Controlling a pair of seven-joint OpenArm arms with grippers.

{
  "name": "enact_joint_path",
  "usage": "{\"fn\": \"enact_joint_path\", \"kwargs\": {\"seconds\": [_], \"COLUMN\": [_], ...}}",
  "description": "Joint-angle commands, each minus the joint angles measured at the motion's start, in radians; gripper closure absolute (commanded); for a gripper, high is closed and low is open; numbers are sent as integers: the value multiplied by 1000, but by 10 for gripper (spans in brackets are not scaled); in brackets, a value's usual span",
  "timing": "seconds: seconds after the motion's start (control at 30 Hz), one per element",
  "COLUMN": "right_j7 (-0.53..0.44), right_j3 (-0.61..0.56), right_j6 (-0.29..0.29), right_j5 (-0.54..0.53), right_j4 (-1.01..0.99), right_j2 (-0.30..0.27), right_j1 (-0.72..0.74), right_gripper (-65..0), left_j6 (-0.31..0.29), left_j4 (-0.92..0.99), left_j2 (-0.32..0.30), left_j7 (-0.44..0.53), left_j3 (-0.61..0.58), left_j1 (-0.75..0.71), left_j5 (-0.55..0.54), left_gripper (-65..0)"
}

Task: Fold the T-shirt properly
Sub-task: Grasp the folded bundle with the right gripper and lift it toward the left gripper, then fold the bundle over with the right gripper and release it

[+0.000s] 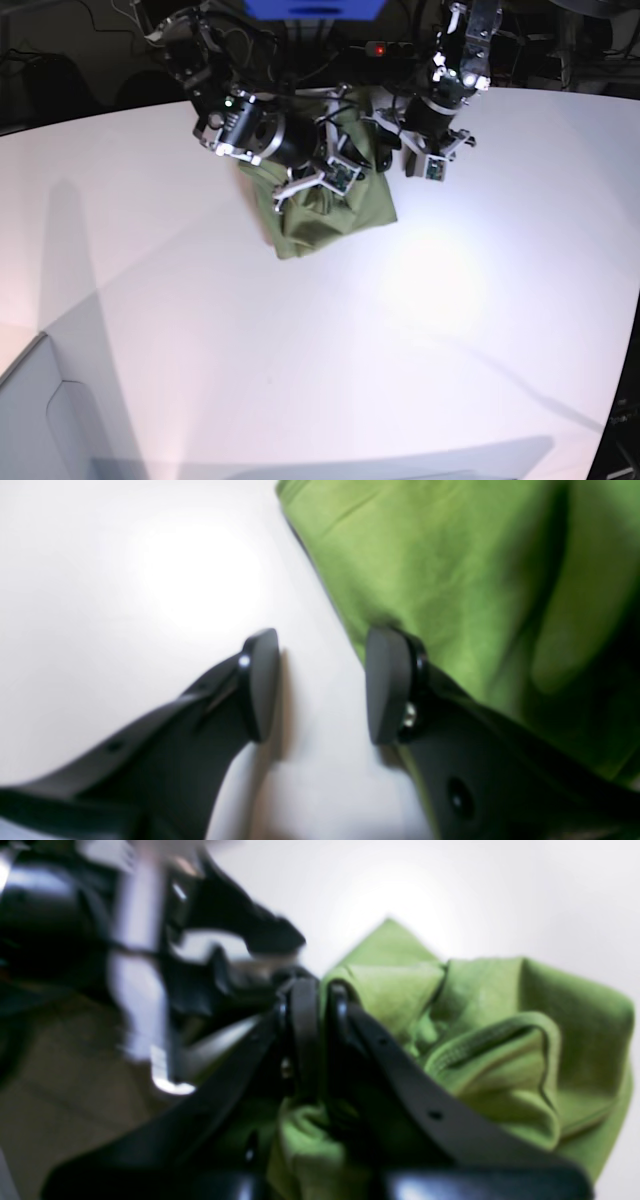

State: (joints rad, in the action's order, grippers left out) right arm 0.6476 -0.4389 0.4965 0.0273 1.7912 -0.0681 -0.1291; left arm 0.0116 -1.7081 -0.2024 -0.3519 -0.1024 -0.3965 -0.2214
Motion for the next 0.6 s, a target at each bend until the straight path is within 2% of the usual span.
{"fn": "enact_joint_path", "kwargs": {"seconds": [0.0,0.23,0.27,0.37,0.43,0.5,0.57], "right_j7": [-39,-27,-27,-27,-27,-39,-39], "right_j3": [-1,-2,-4,-4,-2,15,51], "right_j6": [12,12,12,11,11,11,11], "right_j5": [-16,-16,-16,-16,-20,-19,-23], "right_j4": [9,-27,-27,-23,-12,26,83], "right_j2": [3,-2,-2,-3,-3,-6,-20], "right_j1": [16,44,46,30,19,3,-24], "right_gripper": [0,-13,-42,-186,-323,-424,-486], "left_j6": [-3,-3,-3,-3,-3,-3,-3], "left_j4": [-16,-19,-20,-25,-30,-39,-56], "left_j2": [-6,-10,-10,-12,-12,-12,-13], "left_j7": [21,21,21,21,21,21,21], "left_j3": [2,3,3,3,5,5,22], "left_j1": [-3,-8,-8,-17,-23,-32,-49], "left_j5": [-5,-5,-5,-5,-5,0,-5], "left_gripper": [-276,-276,-276,-276,-276,-276,-276]}}
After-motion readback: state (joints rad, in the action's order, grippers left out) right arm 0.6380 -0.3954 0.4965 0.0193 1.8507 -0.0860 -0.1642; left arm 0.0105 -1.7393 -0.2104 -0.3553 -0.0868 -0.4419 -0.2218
